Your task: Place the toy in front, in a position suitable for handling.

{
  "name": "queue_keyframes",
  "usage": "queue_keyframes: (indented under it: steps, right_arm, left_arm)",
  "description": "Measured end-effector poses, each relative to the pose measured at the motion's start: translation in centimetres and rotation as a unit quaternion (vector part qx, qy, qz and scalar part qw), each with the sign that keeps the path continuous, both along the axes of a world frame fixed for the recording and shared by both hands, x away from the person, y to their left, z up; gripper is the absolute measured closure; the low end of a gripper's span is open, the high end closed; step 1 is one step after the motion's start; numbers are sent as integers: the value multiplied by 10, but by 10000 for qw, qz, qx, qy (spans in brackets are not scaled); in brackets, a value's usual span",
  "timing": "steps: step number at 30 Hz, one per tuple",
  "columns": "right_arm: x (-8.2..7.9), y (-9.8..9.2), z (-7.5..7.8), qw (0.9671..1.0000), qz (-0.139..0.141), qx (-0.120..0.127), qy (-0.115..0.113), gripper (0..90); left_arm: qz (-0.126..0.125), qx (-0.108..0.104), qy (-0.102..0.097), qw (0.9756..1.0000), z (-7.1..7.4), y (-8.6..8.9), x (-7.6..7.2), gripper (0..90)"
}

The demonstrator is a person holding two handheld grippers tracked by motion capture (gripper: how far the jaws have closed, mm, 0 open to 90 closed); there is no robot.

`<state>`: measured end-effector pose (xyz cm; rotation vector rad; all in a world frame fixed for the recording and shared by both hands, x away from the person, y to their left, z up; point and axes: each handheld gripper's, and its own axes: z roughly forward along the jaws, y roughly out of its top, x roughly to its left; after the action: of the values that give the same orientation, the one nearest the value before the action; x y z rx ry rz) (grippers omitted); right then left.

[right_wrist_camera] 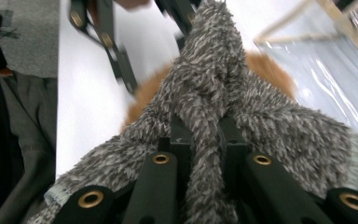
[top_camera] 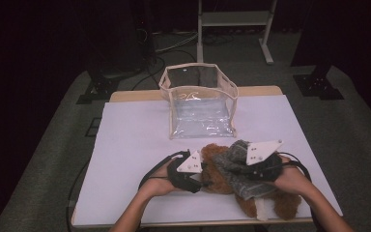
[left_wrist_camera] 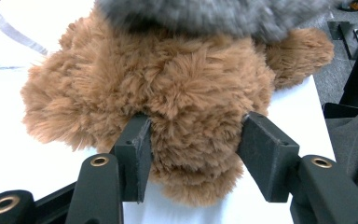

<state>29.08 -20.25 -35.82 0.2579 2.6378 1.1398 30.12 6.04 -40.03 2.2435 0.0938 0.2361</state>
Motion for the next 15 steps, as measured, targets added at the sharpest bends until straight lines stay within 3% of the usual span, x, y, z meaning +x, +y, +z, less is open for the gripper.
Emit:
queue_keyframes:
  steps: [2,3,7,12,15]
  right_arm:
    - [1,-12,-2,9998,-176,-124,26,794]
    - [1,-16,-2,9997,-209,-65,86,794]
    - [4,-15,2,9998,-189,-50,49,790]
    - [21,-25,6,9985,-380,280,285,789]
    - [29,-31,8,9966,-503,469,456,788]
  left_arm:
    - [9,-41,3,10000,0,0,1,447]
    - [6,-70,33,10000,0,0,1,447]
    - [28,-70,-9,10000,3,-2,3,437]
    - [15,-217,-83,9997,17,-3,8,424]
    - [7,-174,-136,9998,21,-9,13,417]
